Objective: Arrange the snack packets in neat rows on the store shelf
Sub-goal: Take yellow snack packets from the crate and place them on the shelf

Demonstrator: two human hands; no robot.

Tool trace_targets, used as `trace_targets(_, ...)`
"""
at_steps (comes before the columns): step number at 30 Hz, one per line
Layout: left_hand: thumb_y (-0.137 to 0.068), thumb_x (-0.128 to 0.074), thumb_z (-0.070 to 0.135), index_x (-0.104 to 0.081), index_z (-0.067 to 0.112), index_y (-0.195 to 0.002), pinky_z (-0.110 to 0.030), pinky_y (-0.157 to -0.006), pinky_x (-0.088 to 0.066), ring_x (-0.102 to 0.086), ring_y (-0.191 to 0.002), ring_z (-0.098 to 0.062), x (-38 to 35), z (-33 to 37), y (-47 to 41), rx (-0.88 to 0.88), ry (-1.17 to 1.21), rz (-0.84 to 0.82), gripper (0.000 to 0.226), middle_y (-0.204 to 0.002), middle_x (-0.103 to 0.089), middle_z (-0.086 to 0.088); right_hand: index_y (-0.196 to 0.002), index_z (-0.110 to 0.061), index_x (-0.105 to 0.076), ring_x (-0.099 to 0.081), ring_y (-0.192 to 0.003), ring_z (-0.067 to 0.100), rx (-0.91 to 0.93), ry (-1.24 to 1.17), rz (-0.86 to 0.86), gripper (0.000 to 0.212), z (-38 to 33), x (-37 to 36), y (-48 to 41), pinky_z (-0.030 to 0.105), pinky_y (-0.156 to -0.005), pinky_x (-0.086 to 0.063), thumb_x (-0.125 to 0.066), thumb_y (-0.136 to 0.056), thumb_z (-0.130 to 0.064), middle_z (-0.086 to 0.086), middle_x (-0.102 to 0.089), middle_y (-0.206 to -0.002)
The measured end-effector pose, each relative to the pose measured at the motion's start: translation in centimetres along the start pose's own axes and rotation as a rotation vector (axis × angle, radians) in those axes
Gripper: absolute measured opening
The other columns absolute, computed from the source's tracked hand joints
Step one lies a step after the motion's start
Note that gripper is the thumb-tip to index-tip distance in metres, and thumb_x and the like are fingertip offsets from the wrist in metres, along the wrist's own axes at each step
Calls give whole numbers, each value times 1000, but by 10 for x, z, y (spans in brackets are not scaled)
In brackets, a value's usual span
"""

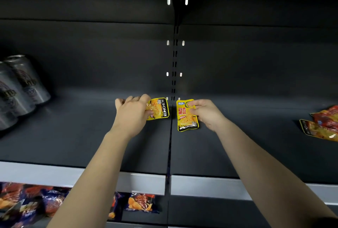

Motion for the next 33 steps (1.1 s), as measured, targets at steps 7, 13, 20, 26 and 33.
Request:
trace_targets(7,-95,-54,38,-48,19,-111,-36,-83,-18,-48,-102,-23,-2,-5,-2,-14,20,-3,25,-108,-61,2,-107,-14,-69,-68,-88,19,121,272,86,30,-9,-5,-8,25,-74,-55,-73,-81,-1,7,-69,-100)
trace_targets(13,-95,-53,38,-48,20,-113,-35,-84,-17,-47,-103,-23,-6,-5,-3,-31,29,5,25,-109,-61,3,-106,-15,-71,-62,-87,16,214,404,239,24,-12,-1,-5,13,-62,-46,-72,-84,-6,5,-65,-109)
trace_targets(20,-96,-51,38,-47,22,-115,-35,-84,-16,-47,-104,-21,-10,4,-3,-70,5,-13,26,-112,-60,4,-110,-15,-69,-57,-85,12,285,522,299,30,-14,0,-1,24,-80,-49,-77,-80,-14,2,-65,-111)
trace_targets(26,-96,-51,39,-46,20,-117,-35,-83,-17,-48,-105,-23,-10,13,-2,-69,44,-34,28,-112,-60,2,-101,-13,-71,-53,-70,3,352,490,350,24,-13,8,4,20,-74,-41,-77,-81,-25,1,-58,-105)
trace_targets(33,-92,-61,31,-52,14,-122,-36,-81,-46,-58,-95,-27,-6,12,-2,33,496,-105,36,-103,-64,-4,-89,-19,-72,-62,-82,14,381,328,348,24,-22,18,12,27,-75,-45,-58,-93,-39,1,-68,-91)
Point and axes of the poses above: each hand's wrist, its own y-axis away from the middle knuckle, its own x-axis out of the back of the hand, z = x × y, the point moved 8 cm from there along -y, towards the middle knuckle
